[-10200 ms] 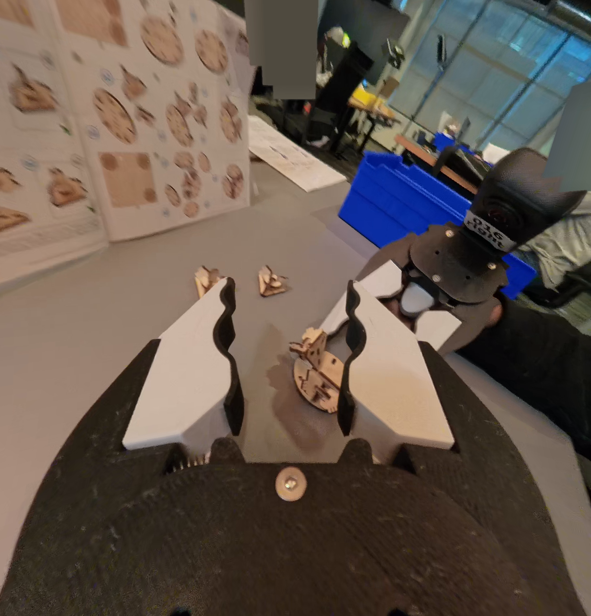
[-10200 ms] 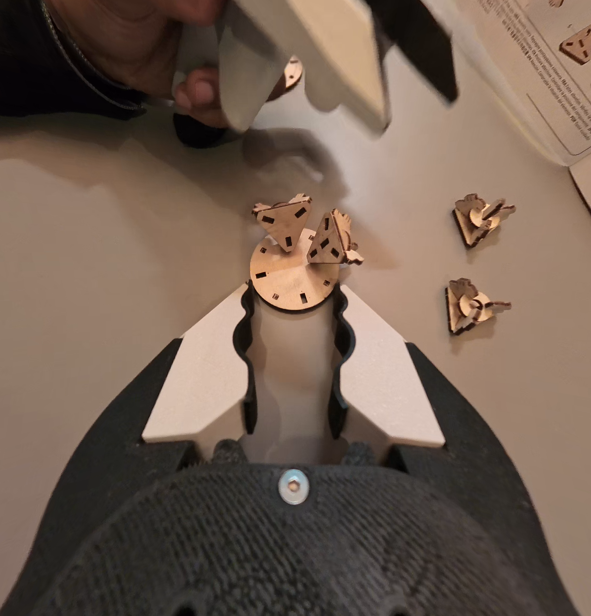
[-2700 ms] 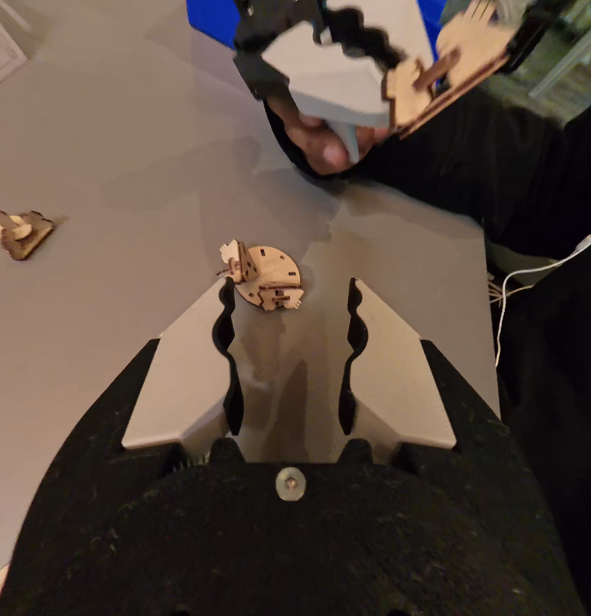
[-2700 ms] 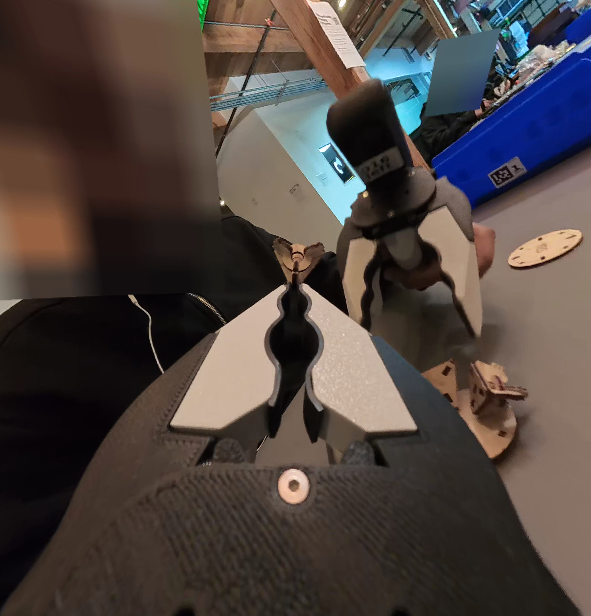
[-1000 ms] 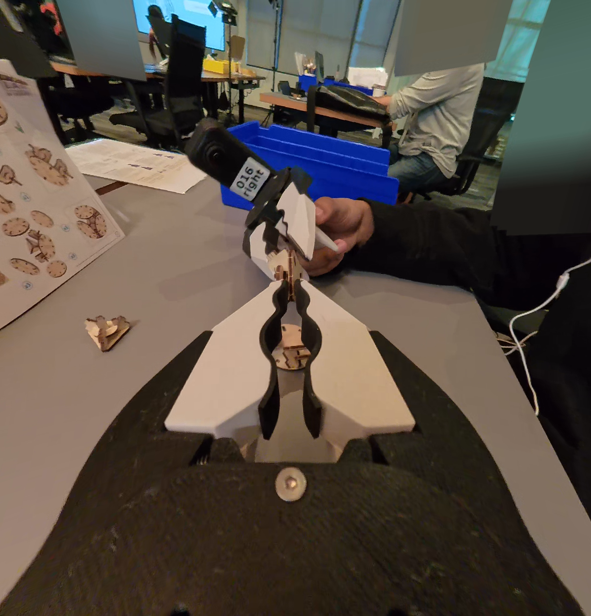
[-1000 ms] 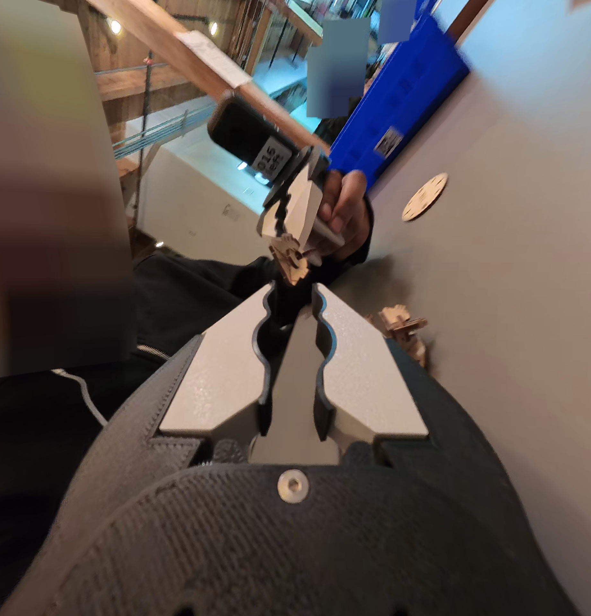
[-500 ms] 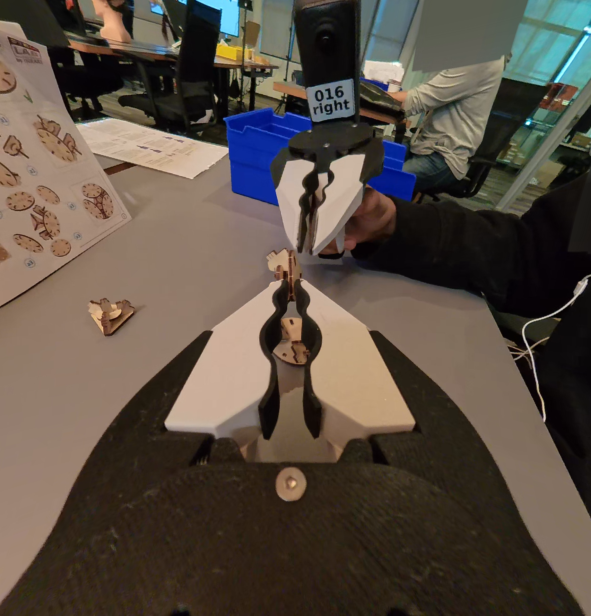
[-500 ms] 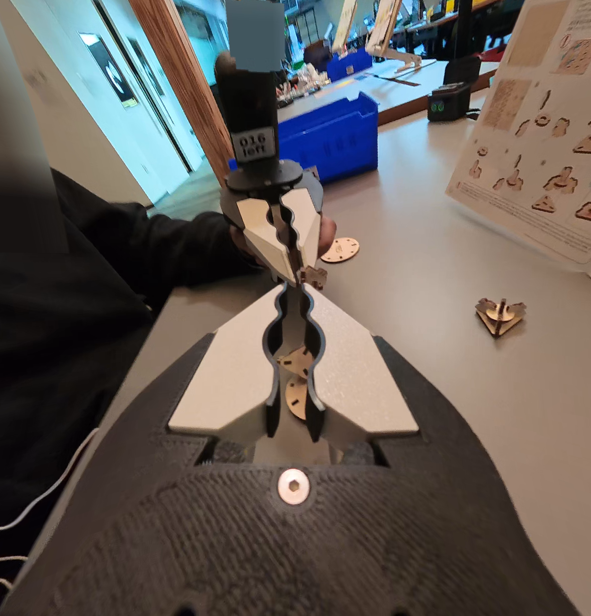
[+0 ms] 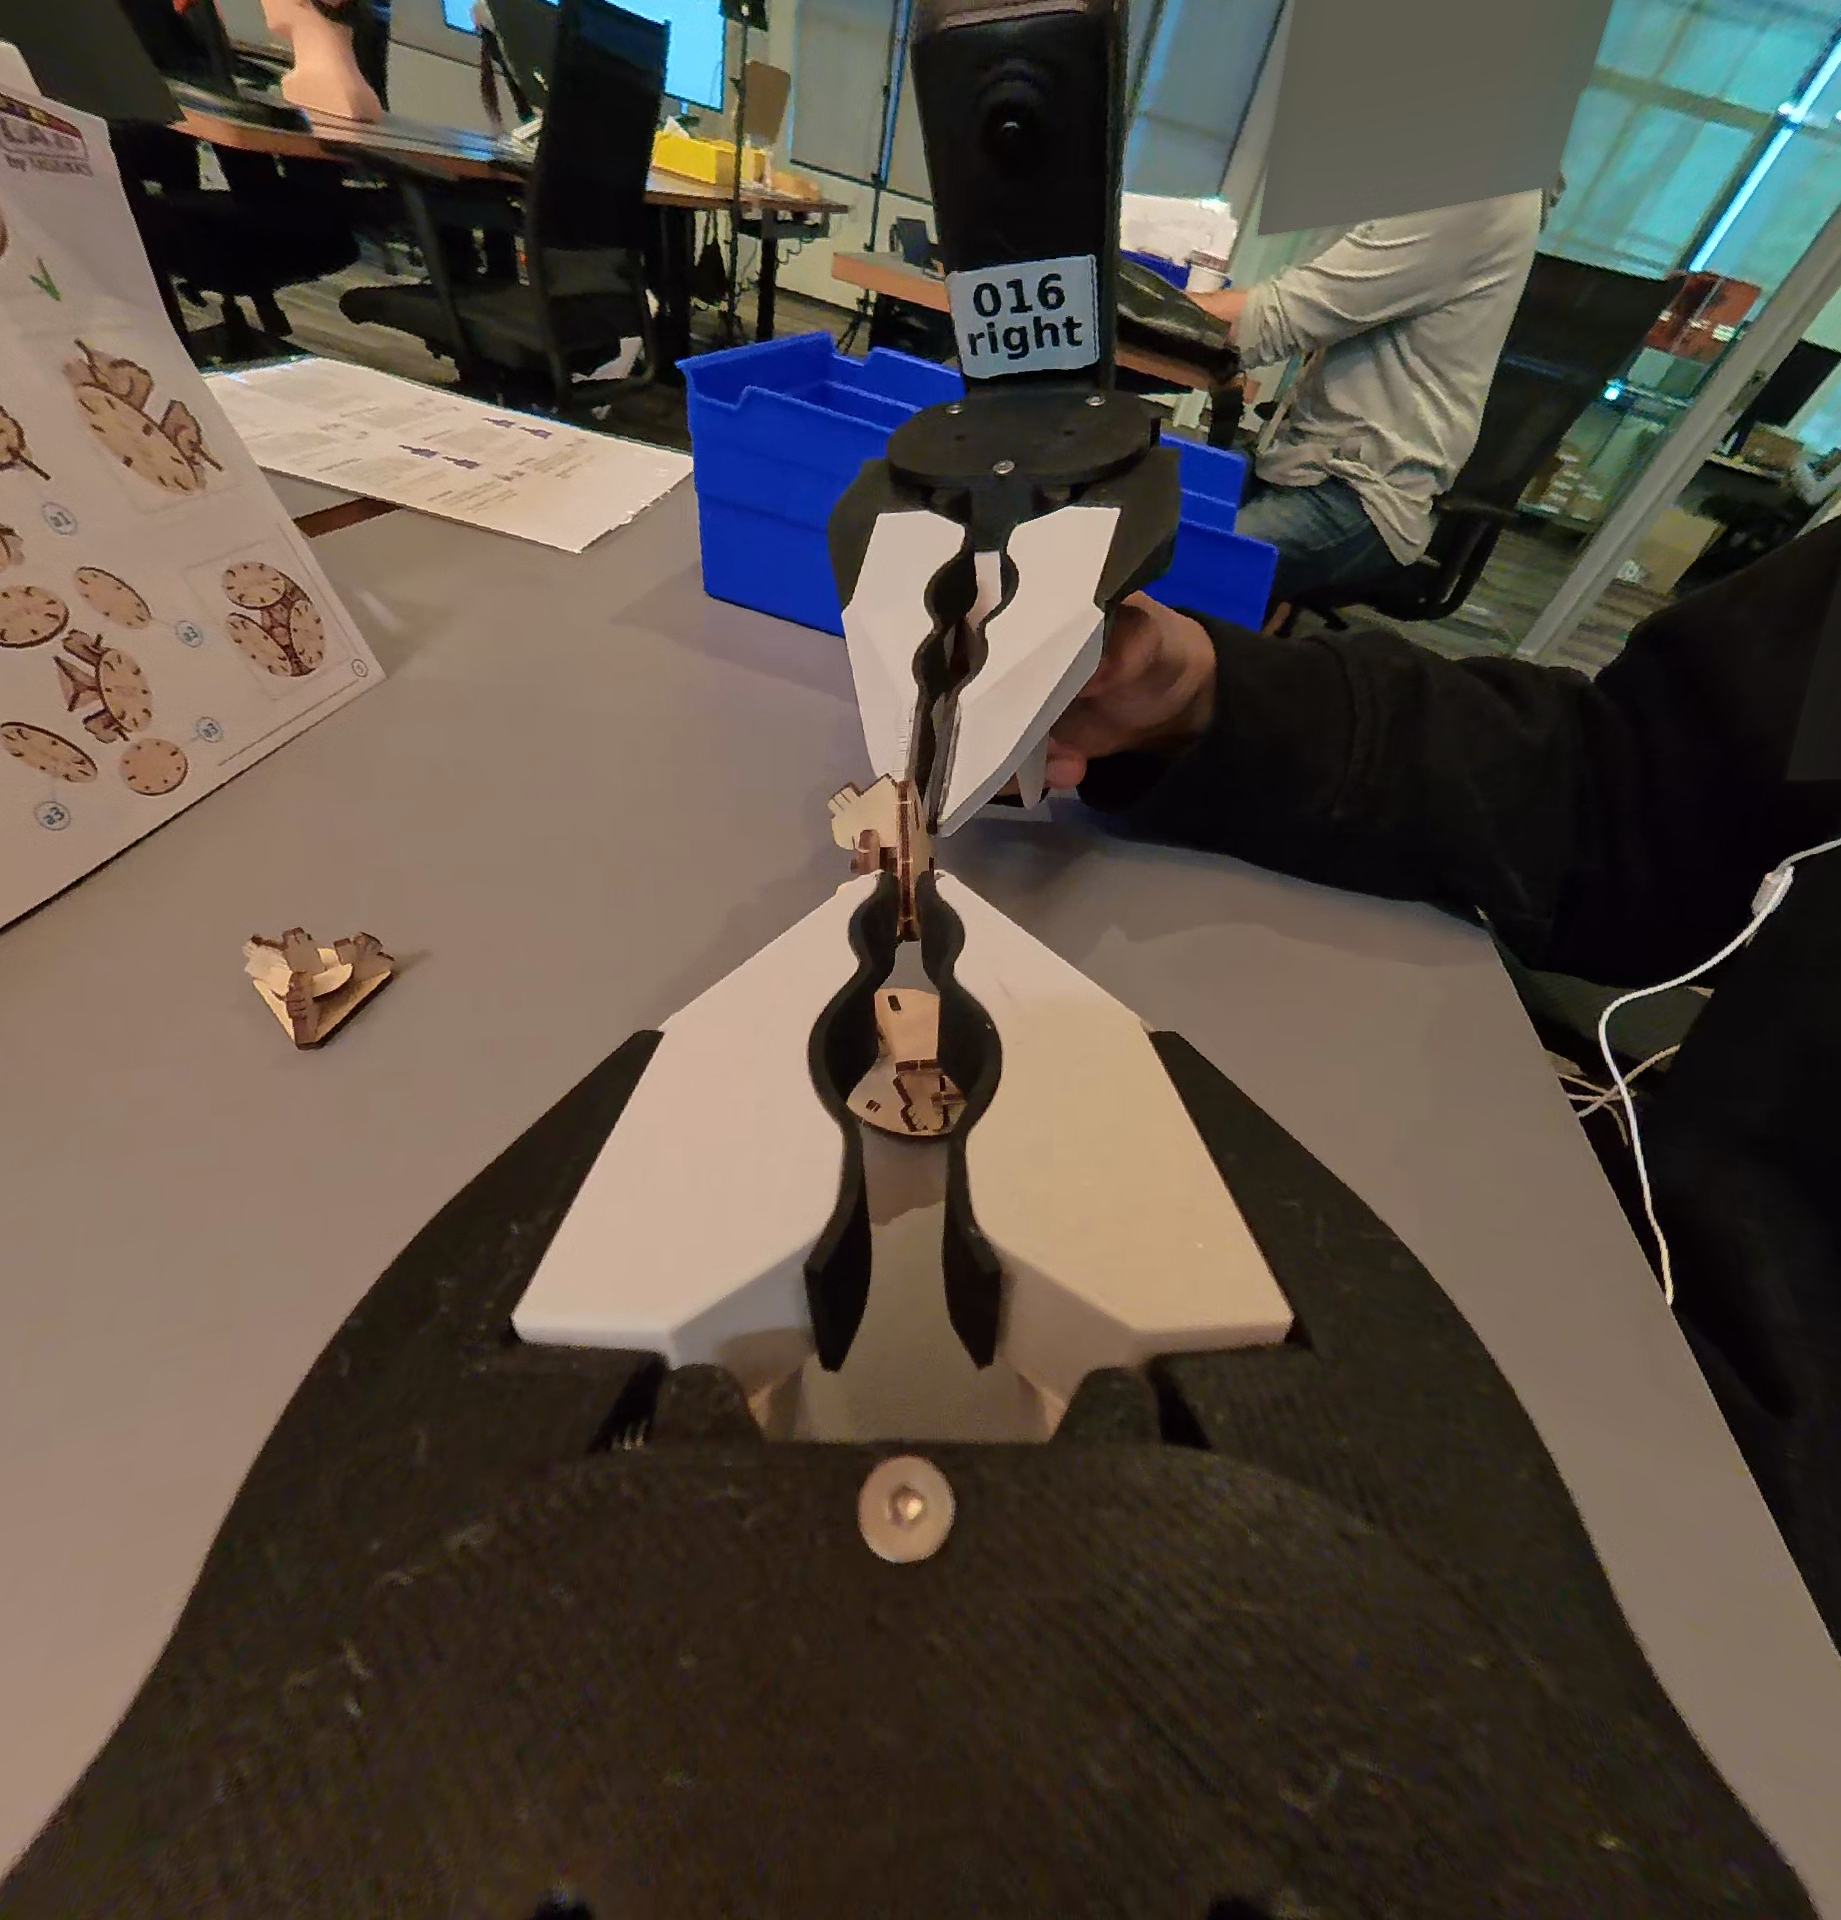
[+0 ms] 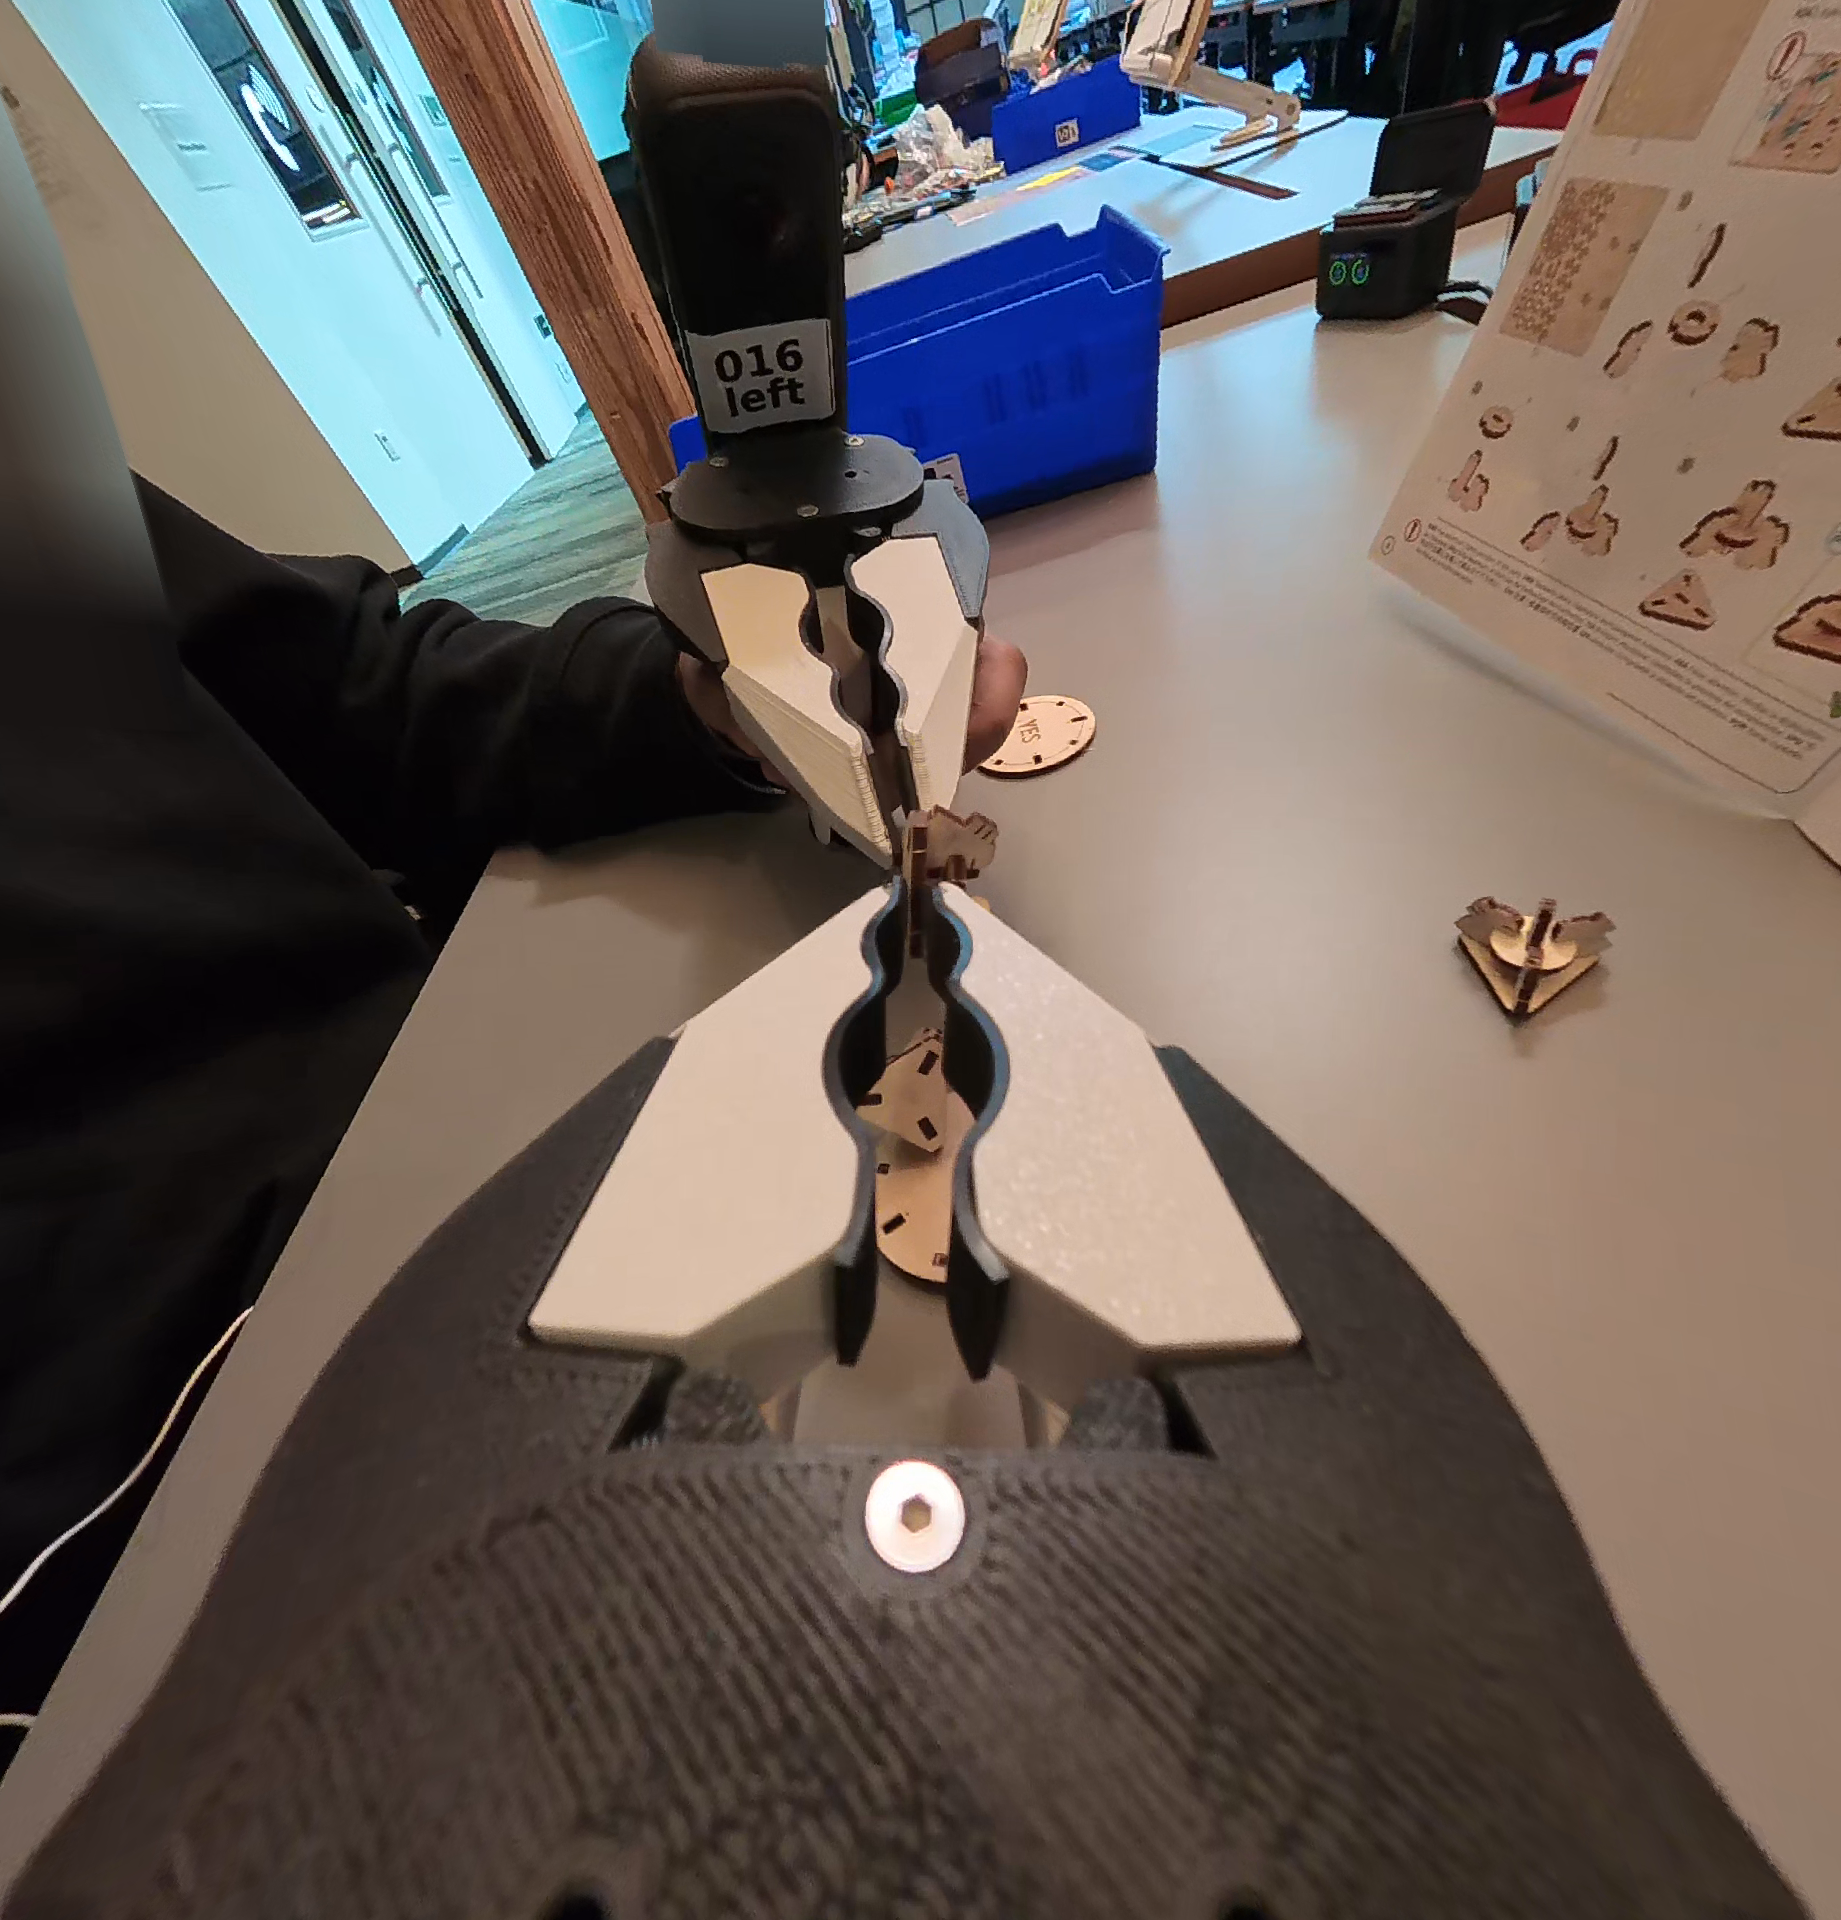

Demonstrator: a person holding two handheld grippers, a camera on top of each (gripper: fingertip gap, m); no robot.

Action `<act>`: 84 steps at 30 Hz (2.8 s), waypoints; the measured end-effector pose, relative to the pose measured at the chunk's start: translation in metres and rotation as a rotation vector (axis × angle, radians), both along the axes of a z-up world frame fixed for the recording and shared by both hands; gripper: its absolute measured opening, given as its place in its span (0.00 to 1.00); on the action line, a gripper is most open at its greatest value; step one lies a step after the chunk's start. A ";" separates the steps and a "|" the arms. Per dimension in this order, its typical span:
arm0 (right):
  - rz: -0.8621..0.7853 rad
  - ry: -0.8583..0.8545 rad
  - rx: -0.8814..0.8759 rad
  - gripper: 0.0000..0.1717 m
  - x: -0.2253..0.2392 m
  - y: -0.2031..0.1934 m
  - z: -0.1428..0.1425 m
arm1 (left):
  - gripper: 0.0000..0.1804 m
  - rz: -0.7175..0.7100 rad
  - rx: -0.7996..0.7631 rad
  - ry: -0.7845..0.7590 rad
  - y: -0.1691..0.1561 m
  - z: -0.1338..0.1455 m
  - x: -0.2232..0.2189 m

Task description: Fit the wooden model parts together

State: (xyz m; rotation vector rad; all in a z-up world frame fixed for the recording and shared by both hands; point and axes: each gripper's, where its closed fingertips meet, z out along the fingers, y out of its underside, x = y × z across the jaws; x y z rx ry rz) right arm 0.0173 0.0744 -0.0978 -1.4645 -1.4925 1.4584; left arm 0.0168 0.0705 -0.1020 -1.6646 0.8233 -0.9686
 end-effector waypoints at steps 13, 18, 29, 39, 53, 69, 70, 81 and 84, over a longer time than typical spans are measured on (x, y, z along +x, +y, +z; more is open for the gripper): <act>0.007 -0.022 0.004 0.00 -0.001 -0.002 -0.004 | 0.01 -0.006 -0.003 0.000 -0.001 0.000 0.001; -0.002 -0.023 -0.014 0.00 0.000 0.000 -0.001 | 0.11 0.021 0.013 0.017 0.002 0.000 0.000; -0.082 -0.096 -0.124 0.00 0.036 0.003 -0.010 | 0.45 -0.032 -0.364 0.086 -0.002 -0.045 0.009; -0.110 0.013 -0.137 0.00 0.045 -0.005 -0.006 | 0.56 -0.110 -0.332 0.289 -0.029 -0.067 0.033; -0.207 -0.152 -0.269 0.00 0.052 0.012 -0.036 | 0.54 -0.131 -0.351 0.336 -0.034 -0.074 0.034; -0.217 -0.080 -0.328 0.00 0.041 0.009 -0.028 | 0.46 -0.116 -0.357 0.343 -0.032 -0.076 0.031; -0.218 -0.085 -0.330 0.00 0.041 0.009 -0.029 | 0.46 -0.116 -0.361 0.338 -0.031 -0.076 0.031; -0.213 -0.101 -0.357 0.00 0.043 0.007 -0.032 | 0.45 -0.114 -0.368 0.332 -0.031 -0.076 0.031; -0.214 -0.103 -0.372 0.00 0.043 0.008 -0.033 | 0.45 -0.115 -0.354 0.350 -0.032 -0.077 0.031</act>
